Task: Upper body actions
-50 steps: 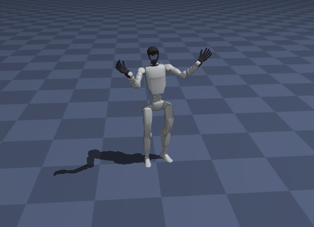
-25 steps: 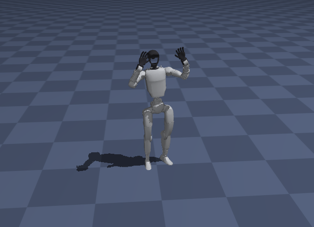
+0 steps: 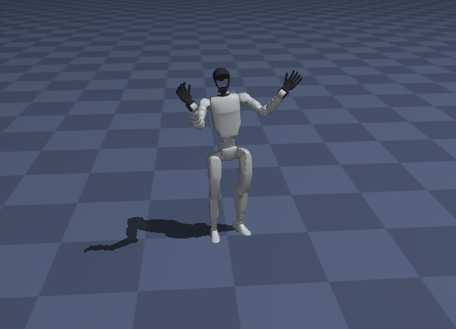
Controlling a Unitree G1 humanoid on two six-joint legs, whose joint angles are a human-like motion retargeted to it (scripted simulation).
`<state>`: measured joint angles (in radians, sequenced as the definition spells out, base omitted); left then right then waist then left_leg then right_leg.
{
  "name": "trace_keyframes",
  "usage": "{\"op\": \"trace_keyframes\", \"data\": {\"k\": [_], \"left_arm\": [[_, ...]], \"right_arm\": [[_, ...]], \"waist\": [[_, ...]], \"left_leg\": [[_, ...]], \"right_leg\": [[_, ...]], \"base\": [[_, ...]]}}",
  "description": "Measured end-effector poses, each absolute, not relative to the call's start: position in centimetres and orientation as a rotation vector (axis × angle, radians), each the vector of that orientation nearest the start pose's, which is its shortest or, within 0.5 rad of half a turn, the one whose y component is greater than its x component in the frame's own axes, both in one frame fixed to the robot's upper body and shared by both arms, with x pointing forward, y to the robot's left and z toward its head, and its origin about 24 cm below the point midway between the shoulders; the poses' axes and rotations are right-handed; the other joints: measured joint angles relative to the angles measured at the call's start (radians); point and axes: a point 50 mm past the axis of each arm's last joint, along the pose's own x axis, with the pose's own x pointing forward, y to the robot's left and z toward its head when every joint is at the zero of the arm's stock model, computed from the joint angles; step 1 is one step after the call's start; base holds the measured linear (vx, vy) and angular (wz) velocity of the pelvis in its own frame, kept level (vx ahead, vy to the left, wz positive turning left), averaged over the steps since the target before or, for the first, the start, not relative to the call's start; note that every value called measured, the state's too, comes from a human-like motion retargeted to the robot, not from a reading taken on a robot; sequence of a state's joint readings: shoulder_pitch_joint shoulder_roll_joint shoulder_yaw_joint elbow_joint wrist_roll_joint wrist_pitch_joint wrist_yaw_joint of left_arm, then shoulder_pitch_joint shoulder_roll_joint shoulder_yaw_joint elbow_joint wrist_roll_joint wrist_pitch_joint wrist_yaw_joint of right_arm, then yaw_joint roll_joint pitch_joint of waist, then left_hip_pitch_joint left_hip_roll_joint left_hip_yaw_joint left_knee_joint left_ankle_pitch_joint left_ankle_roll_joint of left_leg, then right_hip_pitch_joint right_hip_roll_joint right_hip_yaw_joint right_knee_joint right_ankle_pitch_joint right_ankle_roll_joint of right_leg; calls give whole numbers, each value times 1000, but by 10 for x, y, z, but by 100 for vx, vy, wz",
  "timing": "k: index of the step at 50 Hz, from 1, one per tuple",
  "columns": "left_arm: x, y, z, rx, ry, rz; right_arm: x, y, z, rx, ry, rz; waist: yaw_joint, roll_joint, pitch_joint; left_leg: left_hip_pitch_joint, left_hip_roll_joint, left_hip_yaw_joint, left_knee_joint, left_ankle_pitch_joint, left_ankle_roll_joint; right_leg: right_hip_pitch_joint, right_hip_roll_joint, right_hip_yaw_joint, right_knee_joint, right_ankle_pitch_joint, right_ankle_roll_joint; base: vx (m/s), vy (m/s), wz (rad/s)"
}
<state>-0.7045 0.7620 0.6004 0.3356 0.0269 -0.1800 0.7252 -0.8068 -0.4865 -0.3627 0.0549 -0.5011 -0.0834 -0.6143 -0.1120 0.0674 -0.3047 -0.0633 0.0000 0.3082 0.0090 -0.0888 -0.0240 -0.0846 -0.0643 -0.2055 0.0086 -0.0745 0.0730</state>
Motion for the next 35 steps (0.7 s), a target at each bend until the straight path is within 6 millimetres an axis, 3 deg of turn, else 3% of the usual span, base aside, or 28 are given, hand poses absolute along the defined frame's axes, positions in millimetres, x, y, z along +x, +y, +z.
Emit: {"op": "trace_keyframes", "data": {"k": [3,7,15,20,23,25,35], "left_arm": [[239,382,312,217,-970,1286],[244,358,332,423,-1074,1182],[256,269,377,1065,-1351,800],[259,230,390,1461,-1428,821],[254,227,393,1565,-1457,937],[251,232,393,1541,-1464,997],[246,322,361,970,-1115,1193]], "right_arm": [[276,-259,334,-578,-1136,-1000],[264,-232,351,-734,-1321,-948],[232,-166,370,-926,-1801,-739],[219,-142,374,-1053,-1950,-679],[218,-144,376,-1122,-1949,-759],[221,-152,377,-1136,-1898,-824],[266,-234,346,-924,-1329,-1060]], "waist": [[0,-3,0],[3,-3,-2],[16,-3,-10],[26,-11,-6],[31,-16,-1],[31,-18,2],[20,-17,-9]], "left_leg": [[0,-1,-2,0,1,0],[-2,-1,-2,1,1,1],[-7,4,-3,0,0,1],[-8,5,-3,1,0,2],[-5,5,-1,1,0,1],[-3,5,-1,1,0,1],[-3,6,0,0,1,0]], "right_leg": [[1,-1,-2,0,-1,0],[-1,-1,0,1,-1,0],[-8,4,0,2,0,1],[-8,5,1,2,1,1],[-7,4,3,2,2,1],[-5,4,3,2,2,2],[-5,6,3,1,3,1]], "base": [[0,0,0],[0,0,0],[0,0,0],[0,0,0],[0,0,0],[0,0,0],[0,0,0]]}}
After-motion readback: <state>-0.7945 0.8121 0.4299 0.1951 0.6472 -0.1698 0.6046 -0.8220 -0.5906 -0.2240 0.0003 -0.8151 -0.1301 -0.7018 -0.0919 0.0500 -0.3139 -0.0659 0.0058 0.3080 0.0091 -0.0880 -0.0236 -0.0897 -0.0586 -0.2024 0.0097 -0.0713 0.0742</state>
